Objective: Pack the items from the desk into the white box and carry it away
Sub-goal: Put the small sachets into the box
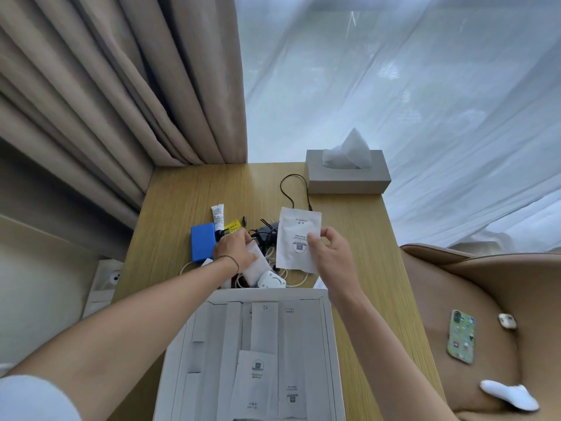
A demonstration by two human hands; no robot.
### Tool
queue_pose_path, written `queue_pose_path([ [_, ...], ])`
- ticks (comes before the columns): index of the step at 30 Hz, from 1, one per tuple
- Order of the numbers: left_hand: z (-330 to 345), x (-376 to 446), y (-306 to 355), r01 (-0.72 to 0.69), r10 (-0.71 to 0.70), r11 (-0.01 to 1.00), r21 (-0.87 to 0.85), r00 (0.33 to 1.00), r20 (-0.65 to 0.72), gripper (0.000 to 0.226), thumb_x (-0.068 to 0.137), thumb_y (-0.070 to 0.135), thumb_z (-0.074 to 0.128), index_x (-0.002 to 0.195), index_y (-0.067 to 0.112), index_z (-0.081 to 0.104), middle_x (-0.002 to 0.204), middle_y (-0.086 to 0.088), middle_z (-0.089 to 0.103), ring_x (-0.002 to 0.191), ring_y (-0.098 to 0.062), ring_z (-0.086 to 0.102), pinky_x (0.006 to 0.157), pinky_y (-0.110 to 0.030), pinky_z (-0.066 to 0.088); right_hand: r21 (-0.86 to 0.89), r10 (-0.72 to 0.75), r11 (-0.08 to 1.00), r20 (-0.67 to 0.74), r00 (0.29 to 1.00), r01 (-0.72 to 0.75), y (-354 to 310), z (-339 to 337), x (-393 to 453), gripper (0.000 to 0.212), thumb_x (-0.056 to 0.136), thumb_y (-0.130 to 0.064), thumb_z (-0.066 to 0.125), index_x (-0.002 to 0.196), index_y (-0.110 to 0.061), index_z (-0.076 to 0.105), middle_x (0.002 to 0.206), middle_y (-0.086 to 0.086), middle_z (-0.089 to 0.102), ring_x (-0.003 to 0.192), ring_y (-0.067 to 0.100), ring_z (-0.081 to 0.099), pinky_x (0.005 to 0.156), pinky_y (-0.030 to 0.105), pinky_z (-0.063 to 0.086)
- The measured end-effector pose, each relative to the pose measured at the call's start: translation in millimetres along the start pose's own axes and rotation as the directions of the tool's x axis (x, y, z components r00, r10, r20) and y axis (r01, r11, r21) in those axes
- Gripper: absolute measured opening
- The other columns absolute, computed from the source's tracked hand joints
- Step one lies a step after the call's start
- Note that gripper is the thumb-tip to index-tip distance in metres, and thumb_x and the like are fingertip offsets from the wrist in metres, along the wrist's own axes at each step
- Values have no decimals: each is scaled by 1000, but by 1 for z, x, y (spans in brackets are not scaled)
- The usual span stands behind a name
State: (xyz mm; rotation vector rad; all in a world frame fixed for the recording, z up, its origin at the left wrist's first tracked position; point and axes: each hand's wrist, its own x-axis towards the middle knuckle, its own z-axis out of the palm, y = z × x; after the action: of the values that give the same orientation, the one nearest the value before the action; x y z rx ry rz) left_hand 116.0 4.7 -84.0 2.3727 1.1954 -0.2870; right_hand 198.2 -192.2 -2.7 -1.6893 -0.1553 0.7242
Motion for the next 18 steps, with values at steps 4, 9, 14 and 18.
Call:
queue_pose_path([
  [4, -1, -2, -1, 9, -4, 999, -50, 996, 89, 33, 79, 27, 80, 109, 22, 64, 107, -2, 66, 97, -22, 61, 81, -36, 53, 58, 23, 998, 68, 997, -27, -1, 1, -15, 17, 94, -22, 70, 108, -16, 64, 101, 10, 78, 88, 27, 76, 73, 39, 60],
  [9, -6, -10, -8, -38, 62, 987, -155, 986, 153, 26, 76, 19, 78, 89, 23, 56, 93, -2, 62, 82, -20, 58, 68, -32, 50, 45, 51, 997, 180, 982, -60, 2, 2, -37, 28, 85, -9, 78, 111, -14, 70, 98, 5, 80, 94, 29, 76, 86, 43, 59],
  [14, -28, -19, -18, -20, 28, 926, -376, 999, 16, 24, 82, 19, 74, 98, 20, 56, 93, -8, 65, 74, -21, 57, 55, -27, 44, 19, 69, 997, 238, 969, -76, 13, 5, -59, 24, 81, -4, 80, 103, -12, 78, 100, 5, 80, 100, 27, 75, 92, 42, 57],
  [18, -52, -35, -29, -1, -48, 779, -627, 997, -62, 43, 82, 20, 77, 119, 24, 56, 102, -10, 65, 82, -25, 65, 59, -31, 54, -38, 122, 992, 255, 959, -117, 28, 11, -76, 25, 80, -4, 80, 101, -18, 78, 98, -2, 81, 95, 15, 76, 83, 28, 56],
])
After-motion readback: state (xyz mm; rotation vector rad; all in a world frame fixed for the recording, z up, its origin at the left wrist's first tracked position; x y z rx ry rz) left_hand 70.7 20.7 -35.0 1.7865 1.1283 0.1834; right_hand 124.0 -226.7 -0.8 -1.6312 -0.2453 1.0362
